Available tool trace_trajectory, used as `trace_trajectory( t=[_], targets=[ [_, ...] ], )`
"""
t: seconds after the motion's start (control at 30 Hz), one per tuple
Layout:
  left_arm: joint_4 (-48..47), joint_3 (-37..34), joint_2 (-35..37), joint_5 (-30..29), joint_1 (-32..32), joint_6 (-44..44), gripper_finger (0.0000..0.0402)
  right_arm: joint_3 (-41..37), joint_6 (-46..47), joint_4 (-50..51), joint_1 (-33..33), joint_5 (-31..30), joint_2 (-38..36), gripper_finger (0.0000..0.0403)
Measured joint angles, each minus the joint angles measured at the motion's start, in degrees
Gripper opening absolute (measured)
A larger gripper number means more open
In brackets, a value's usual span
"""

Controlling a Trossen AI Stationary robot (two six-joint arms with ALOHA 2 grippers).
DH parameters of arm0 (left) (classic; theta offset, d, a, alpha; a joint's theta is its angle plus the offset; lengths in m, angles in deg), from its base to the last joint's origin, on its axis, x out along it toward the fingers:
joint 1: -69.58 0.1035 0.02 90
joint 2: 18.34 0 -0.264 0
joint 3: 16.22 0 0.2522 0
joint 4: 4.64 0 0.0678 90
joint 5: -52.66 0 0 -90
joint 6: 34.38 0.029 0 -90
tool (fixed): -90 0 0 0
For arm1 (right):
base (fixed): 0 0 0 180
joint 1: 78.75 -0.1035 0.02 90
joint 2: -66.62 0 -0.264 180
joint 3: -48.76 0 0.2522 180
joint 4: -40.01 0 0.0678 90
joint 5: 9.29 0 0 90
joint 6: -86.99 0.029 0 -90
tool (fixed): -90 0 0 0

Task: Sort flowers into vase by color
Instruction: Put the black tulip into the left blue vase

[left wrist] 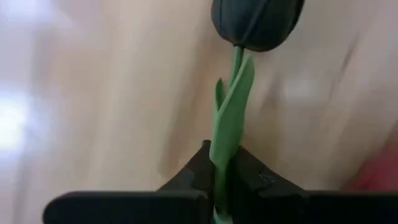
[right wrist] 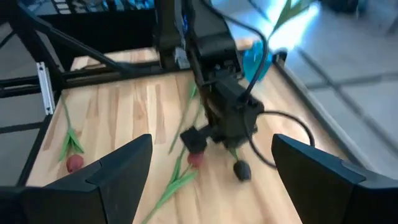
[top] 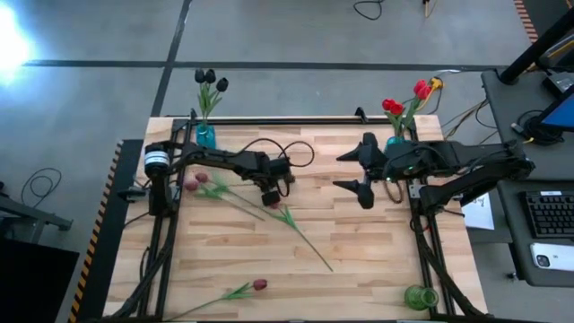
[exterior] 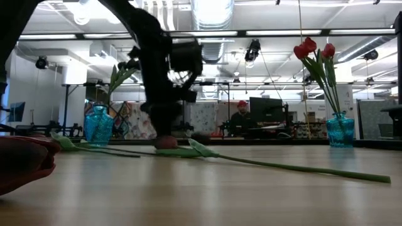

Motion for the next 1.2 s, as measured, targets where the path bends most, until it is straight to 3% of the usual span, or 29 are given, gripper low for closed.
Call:
trace_trajectory(
  t=[0.33, 0.57, 0.67, 0.77, 0.87, 1.2],
  targets=[
    [9.9, -0.4, 21.6, -8.4, -2.8, -8.6, 0.0000, 5.5, -7.5, 0.3, 0.0, -0.2, -4.2, 0.0322],
    [29.7, -11.2, 43.4, -18.2, -4.0, -5.4, 0.0000, 6.7, -7.5, 0.4, 0.0, 1.3, -5.2, 0.0322],
    [34.1, -17.3, 51.4, -22.3, -4.0, 1.8, 0.0000, 6.9, -7.6, 0.3, 0.0, 1.3, -5.0, 0.0322],
    [32.1, -21.8, 56.8, -24.2, -3.7, 17.5, 0.0000, 6.9, -7.6, 0.3, 0.0, 1.3, -4.2, 0.0322],
    [33.3, -24.0, 60.7, -30.4, -3.2, 20.8, 0.0000, 6.8, -8.7, 0.3, 0.0, 0.9, -2.9, 0.0322],
    [60.3, -38.0, 72.9, -35.3, -0.2, 41.0, 0.0000, 6.8, -6.3, 0.3, 0.0, 0.9, 1.5, 0.0322]
  ],
)
